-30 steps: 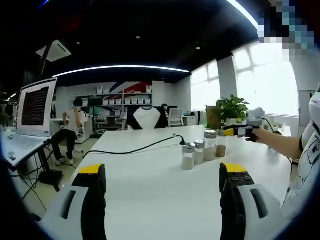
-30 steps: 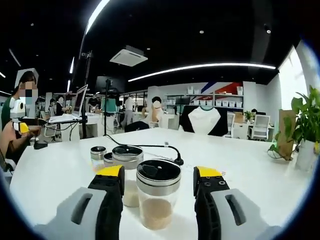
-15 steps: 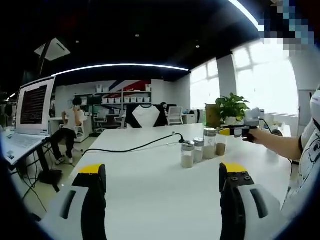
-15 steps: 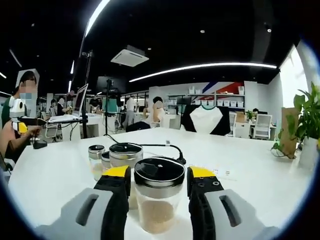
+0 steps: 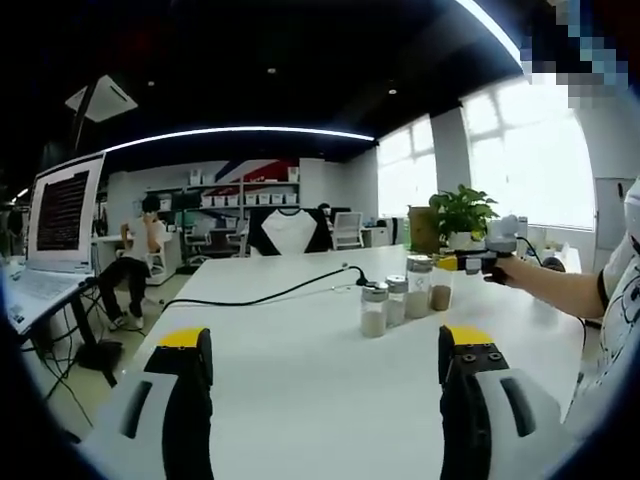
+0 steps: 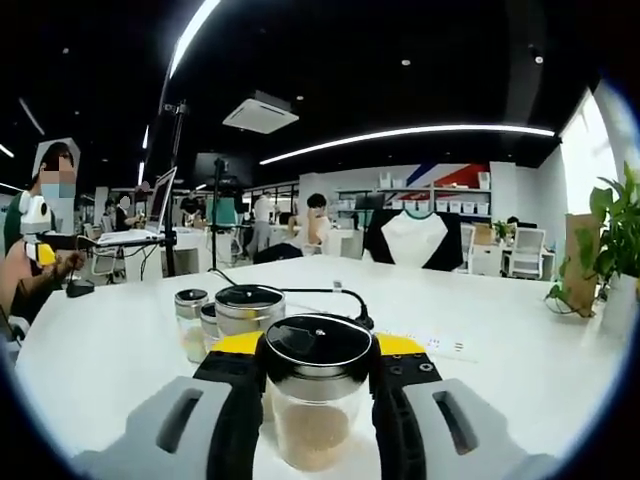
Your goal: Rotate the seasoning bottle until the label or dispensing opening points toward the visible target arrow and the bottle remains upright within the marked orientation range
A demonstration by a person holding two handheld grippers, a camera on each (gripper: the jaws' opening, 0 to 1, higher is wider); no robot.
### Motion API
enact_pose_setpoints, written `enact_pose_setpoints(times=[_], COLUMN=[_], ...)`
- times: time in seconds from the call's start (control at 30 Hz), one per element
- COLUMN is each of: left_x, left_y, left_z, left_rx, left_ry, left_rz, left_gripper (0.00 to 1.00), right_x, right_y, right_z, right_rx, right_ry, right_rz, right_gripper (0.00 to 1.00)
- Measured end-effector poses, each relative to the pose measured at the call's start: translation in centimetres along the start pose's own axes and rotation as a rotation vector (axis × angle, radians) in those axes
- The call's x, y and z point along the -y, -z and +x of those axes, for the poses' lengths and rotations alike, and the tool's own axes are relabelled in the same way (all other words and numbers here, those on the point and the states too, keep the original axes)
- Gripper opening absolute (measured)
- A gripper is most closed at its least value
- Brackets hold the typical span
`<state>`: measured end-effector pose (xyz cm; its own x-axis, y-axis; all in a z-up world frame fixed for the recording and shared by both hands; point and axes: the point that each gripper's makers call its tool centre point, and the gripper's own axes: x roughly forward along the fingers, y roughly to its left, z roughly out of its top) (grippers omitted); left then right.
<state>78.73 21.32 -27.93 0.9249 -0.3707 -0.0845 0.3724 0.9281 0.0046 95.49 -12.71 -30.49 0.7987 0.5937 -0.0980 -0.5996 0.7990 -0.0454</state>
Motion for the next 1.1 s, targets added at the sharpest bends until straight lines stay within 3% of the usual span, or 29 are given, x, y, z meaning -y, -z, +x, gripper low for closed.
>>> enact_pose_setpoints(times=[0.3, 0.5, 0.7, 1.1], left_x=[0.3, 0.2, 0.9, 1.9], left_y=[0.0, 0.1, 0.3, 0.1], left_z=[0.0, 0.2, 0.5, 0.9], left_rx=[-0.005, -0.006, -0.014, -0.01], left_ry=[0.006, 0.004, 0.022, 0.048], left_rz=[0.003, -0.005, 0.0, 0.01], left_gripper=[0.99, 0.99, 0.99, 0.99], right_x=[-0.2, -1.0, -2.0, -3.3], right_y=[0.0, -0.2, -0.8, -2.3], right_z=[-0.7, -1.8, -3.1, -5.2], right_rx=[-0.01, -0.019, 0.011, 0.047], right_ry=[0.008, 0.012, -0.013, -0.048], right_rz=[-0.001, -0.062, -0.005, 0.013], right_gripper=[0.39, 0.38, 0.38, 0.38])
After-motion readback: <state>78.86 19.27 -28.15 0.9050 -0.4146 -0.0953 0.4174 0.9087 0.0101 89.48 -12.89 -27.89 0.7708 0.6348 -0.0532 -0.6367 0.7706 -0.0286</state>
